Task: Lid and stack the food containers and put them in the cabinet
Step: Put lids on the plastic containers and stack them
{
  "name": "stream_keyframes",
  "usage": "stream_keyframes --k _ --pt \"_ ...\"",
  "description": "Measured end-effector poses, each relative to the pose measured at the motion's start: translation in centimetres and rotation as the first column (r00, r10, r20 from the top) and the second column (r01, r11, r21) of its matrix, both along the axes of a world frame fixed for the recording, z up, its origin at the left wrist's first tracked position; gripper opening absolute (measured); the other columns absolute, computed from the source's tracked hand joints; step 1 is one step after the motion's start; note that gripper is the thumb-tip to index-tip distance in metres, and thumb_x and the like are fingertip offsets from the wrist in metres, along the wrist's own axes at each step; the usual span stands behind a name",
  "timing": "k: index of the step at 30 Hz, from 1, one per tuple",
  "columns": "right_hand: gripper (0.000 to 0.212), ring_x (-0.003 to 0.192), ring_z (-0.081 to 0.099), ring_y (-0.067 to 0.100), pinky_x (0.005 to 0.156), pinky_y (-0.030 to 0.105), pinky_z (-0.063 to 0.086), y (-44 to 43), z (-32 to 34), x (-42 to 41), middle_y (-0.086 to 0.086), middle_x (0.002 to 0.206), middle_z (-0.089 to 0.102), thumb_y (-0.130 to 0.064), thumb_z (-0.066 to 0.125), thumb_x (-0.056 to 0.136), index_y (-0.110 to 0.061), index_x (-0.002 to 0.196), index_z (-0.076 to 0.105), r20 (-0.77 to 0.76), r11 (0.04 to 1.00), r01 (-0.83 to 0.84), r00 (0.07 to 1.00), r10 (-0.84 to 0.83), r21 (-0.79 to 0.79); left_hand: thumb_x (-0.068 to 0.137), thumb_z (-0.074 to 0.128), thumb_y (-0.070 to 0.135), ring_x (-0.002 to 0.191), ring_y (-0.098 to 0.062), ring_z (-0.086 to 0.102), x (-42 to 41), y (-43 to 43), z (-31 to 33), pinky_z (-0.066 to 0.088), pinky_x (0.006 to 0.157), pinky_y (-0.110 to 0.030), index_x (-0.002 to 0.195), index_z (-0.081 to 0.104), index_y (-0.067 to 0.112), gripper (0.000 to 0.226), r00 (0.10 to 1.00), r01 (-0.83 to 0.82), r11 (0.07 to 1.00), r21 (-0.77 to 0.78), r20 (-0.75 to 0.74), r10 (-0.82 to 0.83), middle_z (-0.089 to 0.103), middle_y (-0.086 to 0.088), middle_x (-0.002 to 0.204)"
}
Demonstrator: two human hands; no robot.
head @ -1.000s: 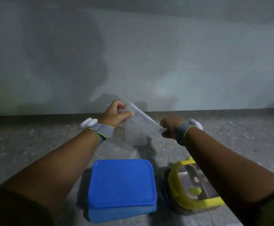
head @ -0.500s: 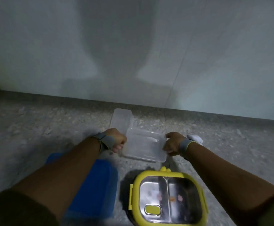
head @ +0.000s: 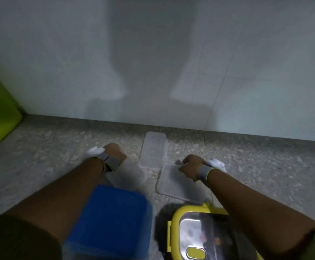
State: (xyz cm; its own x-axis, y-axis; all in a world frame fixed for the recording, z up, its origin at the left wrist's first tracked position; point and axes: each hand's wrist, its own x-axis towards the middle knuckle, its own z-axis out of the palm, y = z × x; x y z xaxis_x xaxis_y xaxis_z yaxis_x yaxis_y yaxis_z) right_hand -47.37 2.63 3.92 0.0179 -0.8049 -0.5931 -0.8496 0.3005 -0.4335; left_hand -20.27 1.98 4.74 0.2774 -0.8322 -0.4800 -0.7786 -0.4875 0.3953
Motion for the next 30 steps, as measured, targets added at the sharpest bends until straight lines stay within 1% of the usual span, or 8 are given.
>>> stream_keyframes --k 4,10,12,14,18,21,25,30 --pt "0.033 0.080 0.071 0.028 0.076 0.041 0.062 0.7 -0.6 5.0 0.017 0.104 0.073 -0.018 0.060 0.091 -0.002 0.119 0.066 0.123 0.995 0.039 0.991 -0.051 0.095 0.090 0.057 0.015 0.115 -0.034 0.060 4.7 -0.6 -0.7 0.047 0.091 -0.034 0.116 0.065 0.000 0.031 0.995 0.039 0.999 0.022 0.088 -0.041 0.065 -0.020 0.122" --pt "0.015 0.099 0.071 0.039 0.087 0.051 0.058 1.0 -2.9 11.5 0.022 0.112 0.070 -0.024 0.057 0.097 -0.016 0.088 0.065 0.223 0.957 0.091 0.962 -0.156 0.277 0.094 0.053 0.028 0.137 -0.031 0.041 9.0 -1.4 -4.5 0.037 0.109 -0.036 0.141 0.043 0.005 0.054 0.990 0.138 0.978 0.155 -0.019 -0.137 0.042 -0.017 0.149" --pt "0.033 0.080 0.071 0.038 0.074 0.046 0.059 0.9 -3.7 13.8 0.024 0.095 0.072 -0.034 0.055 0.097 -0.002 0.106 0.061 0.265 0.920 0.224 0.912 -0.314 0.322 0.094 0.053 0.029 0.132 -0.036 0.045 10.6 -1.7 -6.6 0.049 0.091 -0.039 0.150 0.029 0.013 0.063 0.976 0.124 0.966 0.225 -0.201 -0.079 0.036 -0.017 0.152" --pt "0.045 0.061 0.062 0.033 0.058 0.036 0.052 1.0 -3.7 15.2 0.023 0.079 0.065 -0.038 0.052 0.098 0.004 0.115 0.052 0.306 0.882 0.283 0.860 -0.408 0.378 0.092 0.054 0.023 0.082 -0.034 0.062 10.9 -1.1 -6.7 0.046 0.055 -0.028 0.149 0.027 0.020 0.063 0.901 0.007 0.967 0.253 -0.422 0.104 0.051 -0.026 0.130" --pt "0.039 0.067 0.064 0.030 0.054 0.034 0.054 0.4 -2.8 17.9 0.022 0.099 0.062 -0.039 0.050 0.100 -0.004 0.116 0.047 0.406 0.869 0.317 0.787 -0.464 0.380 0.095 0.052 0.033 0.073 -0.030 0.063 13.2 -1.0 -4.2 0.056 0.061 -0.034 0.141 0.039 0.022 0.048 0.850 -0.139 0.969 0.204 -0.477 0.222 0.054 -0.015 0.122" --pt "0.039 0.073 0.066 0.029 0.061 0.039 0.056 -0.8 -1.3 19.1 0.020 0.103 0.062 -0.035 0.050 0.099 -0.002 0.119 0.051 0.501 0.870 0.392 0.711 -0.493 0.300 0.097 0.052 0.028 0.064 -0.020 0.058 14.3 -1.8 -1.0 0.048 0.039 -0.021 0.131 0.046 0.024 0.036 0.755 -0.173 0.983 0.065 -0.631 0.175 0.059 -0.011 0.108" --pt "0.052 0.081 0.069 0.037 0.069 0.044 0.060 -1.8 1.0 18.4 0.022 0.101 0.069 -0.052 0.050 0.090 -0.006 0.113 0.059 0.544 0.821 0.548 0.646 -0.535 0.157 0.093 0.056 0.040 0.079 -0.015 0.057 13.1 -2.6 1.6 0.049 0.077 -0.033 0.110 0.056 0.034 0.018 0.709 -0.167 0.981 -0.099 -0.703 0.050 0.060 -0.002 0.111" --pt "0.041 0.069 0.067 0.034 0.066 0.046 0.059 -1.2 5.3 12.9 0.020 0.079 0.065 -0.053 0.044 0.098 -0.014 0.098 0.058 0.591 0.783 0.596 0.570 -0.570 0.180 0.089 0.060 0.043 0.079 -0.017 0.053 7.7 -3.0 3.5 0.048 0.073 -0.033 0.078 0.053 0.024 0.023 0.723 -0.105 0.968 -0.227 -0.686 -0.082 0.056 -0.001 0.089"
